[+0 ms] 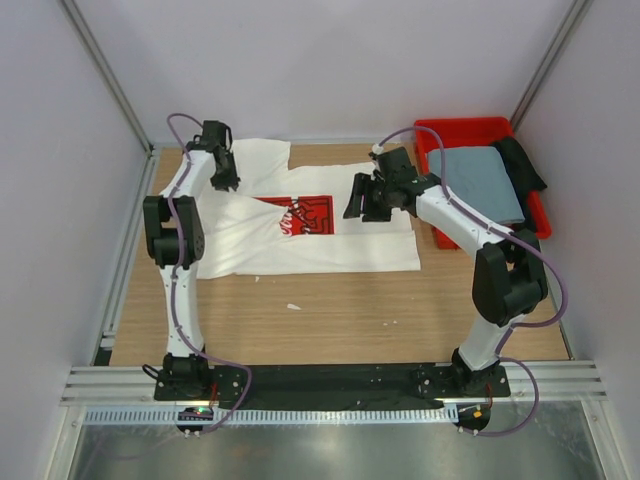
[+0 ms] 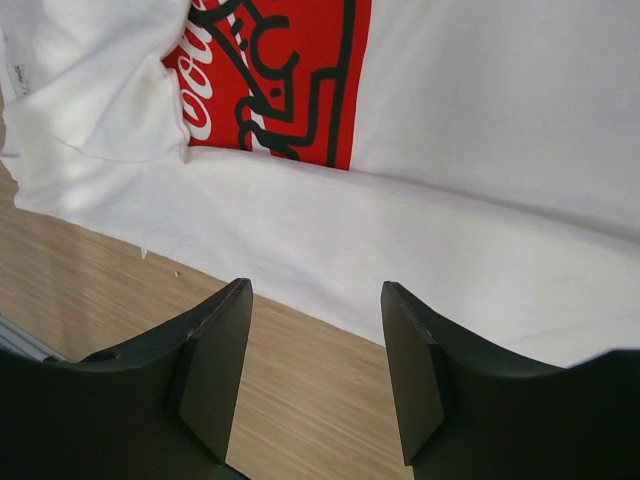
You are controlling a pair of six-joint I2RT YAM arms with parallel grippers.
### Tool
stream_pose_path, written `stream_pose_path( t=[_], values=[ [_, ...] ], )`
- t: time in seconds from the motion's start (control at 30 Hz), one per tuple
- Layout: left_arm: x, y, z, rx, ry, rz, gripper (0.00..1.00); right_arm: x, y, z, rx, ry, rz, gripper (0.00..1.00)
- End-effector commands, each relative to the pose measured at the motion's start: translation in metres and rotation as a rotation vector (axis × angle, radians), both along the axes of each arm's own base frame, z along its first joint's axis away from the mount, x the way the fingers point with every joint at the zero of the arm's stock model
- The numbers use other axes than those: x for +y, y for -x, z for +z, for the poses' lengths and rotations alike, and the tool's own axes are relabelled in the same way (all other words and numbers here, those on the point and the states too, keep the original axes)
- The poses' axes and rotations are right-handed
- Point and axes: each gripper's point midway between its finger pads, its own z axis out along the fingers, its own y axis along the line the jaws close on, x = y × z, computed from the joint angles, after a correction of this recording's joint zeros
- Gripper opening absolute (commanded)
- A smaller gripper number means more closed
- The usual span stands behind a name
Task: Fold and stack the t-shirts
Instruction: Fold the tshirt
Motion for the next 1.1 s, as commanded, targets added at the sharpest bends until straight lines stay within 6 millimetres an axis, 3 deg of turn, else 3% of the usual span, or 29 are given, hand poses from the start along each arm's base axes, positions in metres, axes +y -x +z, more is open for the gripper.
stream_pose_path(
  t=[0.0,0.53,0.77,0.97,1.07],
  values=[
    [-0.003,-0.011,-0.004,-0.026,-0.043,-0.031,0.24,0.003,0.006,0.023,-0.058,-0.036,0.037,0.60],
    [0.009,-0.012,-0.017,-0.004,-0.130,-0.028,0.22,0.006,0.009,0.014,-0.030,-0.063,0.028,0.60],
    [0.002,-0.010,-0.025,0.015,-0.100,-0.043,0.17,0.007,0.009,0.011,-0.020,-0.068,0.025,0.60],
    [0.002,-0.018,-0.012,-0.019,-0.110,-0.035,0.01,0.008,0.008,0.012,-0.021,-0.072,0.027,0.59],
    [0.006,-0.020,0.004,-0.048,-0.128,-0.010,0.00,0.007,0.009,0.011,-0.018,-0.067,0.025,0.60]
  ],
)
